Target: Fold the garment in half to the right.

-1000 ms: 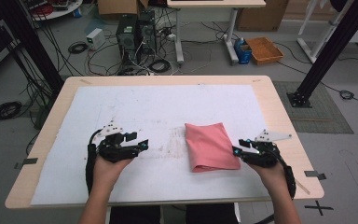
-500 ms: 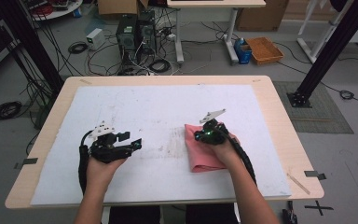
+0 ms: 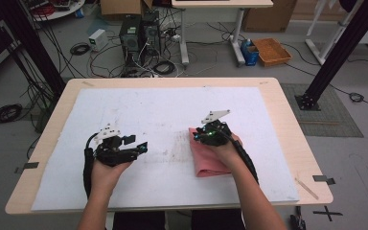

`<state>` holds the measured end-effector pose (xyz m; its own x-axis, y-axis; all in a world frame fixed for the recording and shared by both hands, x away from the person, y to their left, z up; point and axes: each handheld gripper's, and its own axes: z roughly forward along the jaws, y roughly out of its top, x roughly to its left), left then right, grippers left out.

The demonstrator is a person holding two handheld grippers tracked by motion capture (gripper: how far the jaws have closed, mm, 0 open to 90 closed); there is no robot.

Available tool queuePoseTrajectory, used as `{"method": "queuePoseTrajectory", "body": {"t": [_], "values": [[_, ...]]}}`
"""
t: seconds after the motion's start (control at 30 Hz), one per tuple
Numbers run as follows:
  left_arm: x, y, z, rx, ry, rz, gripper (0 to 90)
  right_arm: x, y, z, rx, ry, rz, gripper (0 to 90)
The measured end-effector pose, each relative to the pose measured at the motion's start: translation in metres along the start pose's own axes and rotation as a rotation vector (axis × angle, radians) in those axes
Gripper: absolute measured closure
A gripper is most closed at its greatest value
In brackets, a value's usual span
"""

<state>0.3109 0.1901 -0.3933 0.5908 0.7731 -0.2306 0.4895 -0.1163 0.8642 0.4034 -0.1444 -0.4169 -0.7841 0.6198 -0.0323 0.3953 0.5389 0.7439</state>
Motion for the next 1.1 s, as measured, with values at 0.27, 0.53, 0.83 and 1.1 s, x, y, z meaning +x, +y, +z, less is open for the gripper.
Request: {"method": "queuePoseTrajectory", "body": {"t": [0.27,0.53,0.83,1.1], "values": [[0.001,-0.002,-0.007,-0.004,0.014,-0.004,37.8,-0.002,0.009,0.039,0.117,-0.036,0.022,79.2],[0.002,-0.001,-0.007,-0.005,0.014,-0.004,37.7,0.015,-0.013,-0.021,-0.007,0.036,0.033,75.6],[-0.004,0.001,-0.003,-0.004,0.008,0.005,37.7,0.064,-0.062,-0.03,-0.03,0.029,-0.018,77.0],[-0.004,0.005,-0.004,-0.006,0.004,0.012,37.7,0.049,-0.052,-0.054,-0.104,0.013,0.035,69.2]]}}
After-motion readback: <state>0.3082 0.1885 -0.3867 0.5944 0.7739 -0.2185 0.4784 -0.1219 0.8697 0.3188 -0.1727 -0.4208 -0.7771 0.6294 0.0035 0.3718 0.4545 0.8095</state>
